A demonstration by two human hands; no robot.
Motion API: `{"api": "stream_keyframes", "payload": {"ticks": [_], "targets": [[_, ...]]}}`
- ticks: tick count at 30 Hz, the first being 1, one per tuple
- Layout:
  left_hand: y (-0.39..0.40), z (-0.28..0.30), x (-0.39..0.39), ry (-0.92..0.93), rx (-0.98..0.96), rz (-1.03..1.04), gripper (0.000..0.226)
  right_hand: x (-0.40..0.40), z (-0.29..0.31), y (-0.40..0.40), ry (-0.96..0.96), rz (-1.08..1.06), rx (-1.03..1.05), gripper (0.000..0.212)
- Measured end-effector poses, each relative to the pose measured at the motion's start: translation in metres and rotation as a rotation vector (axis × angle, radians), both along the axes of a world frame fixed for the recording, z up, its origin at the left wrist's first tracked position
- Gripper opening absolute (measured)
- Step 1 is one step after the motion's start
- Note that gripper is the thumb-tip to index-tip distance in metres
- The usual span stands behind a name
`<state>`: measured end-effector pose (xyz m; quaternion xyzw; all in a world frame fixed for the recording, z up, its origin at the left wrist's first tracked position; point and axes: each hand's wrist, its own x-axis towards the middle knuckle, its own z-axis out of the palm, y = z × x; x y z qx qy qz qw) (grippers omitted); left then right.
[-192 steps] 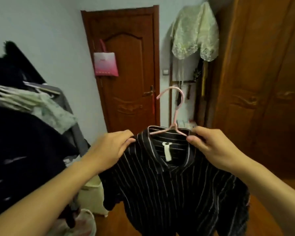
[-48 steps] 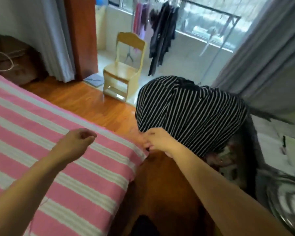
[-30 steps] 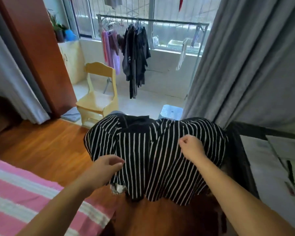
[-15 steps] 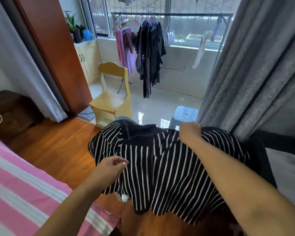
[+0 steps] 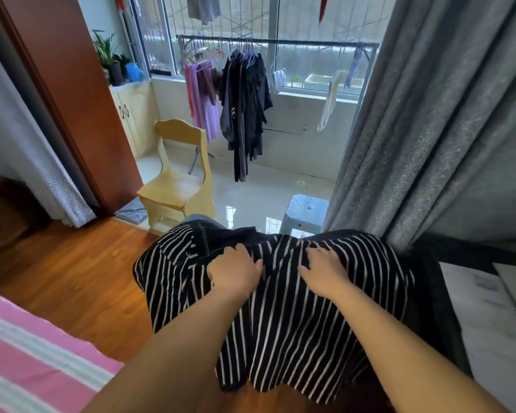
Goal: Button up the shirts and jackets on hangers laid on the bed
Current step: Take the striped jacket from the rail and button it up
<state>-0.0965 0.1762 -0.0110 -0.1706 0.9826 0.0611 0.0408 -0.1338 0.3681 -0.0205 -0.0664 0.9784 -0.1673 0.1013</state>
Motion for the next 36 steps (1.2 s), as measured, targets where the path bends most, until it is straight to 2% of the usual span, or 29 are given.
{"api": "stream_keyframes", "payload": {"ticks": [3, 6, 9, 11, 13, 15, 17, 19, 22, 25, 27, 29, 31, 34, 36], "targets": [[-0.009, 0.002, -0.009, -0.022, -0.111, -0.202, 0.030, 0.007, -0.002, 0.012, -0.041, 0.019, -0.093, 0.063], [-0.024, 0.026, -0.005, -0.006, -0.158, -0.278, 0.029, 0.008, 0.002, 0.014, -0.070, -0.002, -0.156, 0.060], [-0.044, 0.037, -0.003, 0.068, -0.038, -0.210, 0.029, 0.007, 0.006, 0.008, -0.075, -0.034, -0.186, 0.060], [-0.040, 0.034, -0.001, 0.047, 0.110, -0.176, 0.033, 0.006, 0.010, 0.001, -0.059, -0.032, -0.193, 0.055], [-0.024, 0.020, 0.002, -0.016, 0.198, -0.138, 0.047, 0.006, 0.009, -0.005, -0.041, -0.026, -0.196, 0.049], [-0.009, 0.003, 0.001, -0.047, 0.162, -0.077, 0.064, 0.008, 0.004, -0.006, -0.037, -0.019, -0.189, 0.048], [-0.001, -0.006, -0.002, -0.036, 0.074, -0.011, 0.070, 0.013, -0.003, -0.003, -0.046, -0.004, -0.183, 0.052], [0.000, -0.008, -0.009, -0.038, -0.017, -0.019, 0.060, 0.016, -0.007, 0.003, -0.063, 0.007, -0.229, 0.055], [-0.007, -0.005, -0.023, -0.057, -0.077, -0.162, 0.029, 0.018, -0.009, 0.015, -0.075, 0.016, -0.315, 0.054], [-0.020, 0.009, -0.028, -0.124, -0.087, -0.258, 0.028, 0.016, -0.010, 0.021, -0.086, 0.034, -0.341, 0.053], [-0.028, 0.021, -0.026, -0.062, -0.032, -0.283, 0.027, 0.017, -0.009, 0.020, -0.079, 0.034, -0.339, 0.052], [-0.038, 0.040, -0.016, 0.077, 0.041, -0.290, 0.027, 0.019, -0.009, 0.018, -0.054, 0.024, -0.348, 0.050], [-0.061, 0.061, 0.008, 0.227, 0.000, -0.307, 0.030, 0.022, -0.006, 0.017, -0.019, -0.015, -0.393, 0.048], [-0.101, 0.077, 0.092, 0.526, -0.040, -0.323, 0.036, 0.020, 0.008, 0.019, 0.146, -0.124, -0.415, 0.042], [-0.122, 0.056, 0.158, 0.554, -0.017, -0.343, 0.036, 0.012, 0.023, 0.019, 0.319, -0.103, -0.318, 0.040]]}}
